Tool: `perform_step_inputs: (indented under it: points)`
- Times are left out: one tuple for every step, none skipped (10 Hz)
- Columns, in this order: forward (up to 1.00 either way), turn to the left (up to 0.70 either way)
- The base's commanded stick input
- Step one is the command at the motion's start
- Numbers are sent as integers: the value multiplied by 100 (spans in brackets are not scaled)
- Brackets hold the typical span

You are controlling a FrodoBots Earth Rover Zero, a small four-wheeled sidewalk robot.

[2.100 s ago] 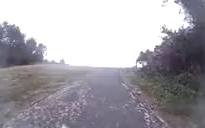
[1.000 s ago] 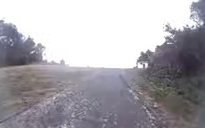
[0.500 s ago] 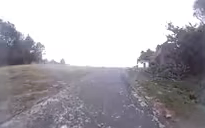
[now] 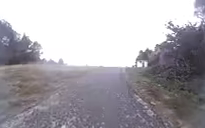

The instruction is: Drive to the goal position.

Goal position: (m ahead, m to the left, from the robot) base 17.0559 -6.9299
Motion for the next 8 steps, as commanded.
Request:
perform_step_inputs:
  points:
    - [69, -7]
    - [69, -1]
    - [69, 0]
    - [69, 0]
    - [69, 0]
    - [69, 0]
    - [70, -11]
    - [70, -12]
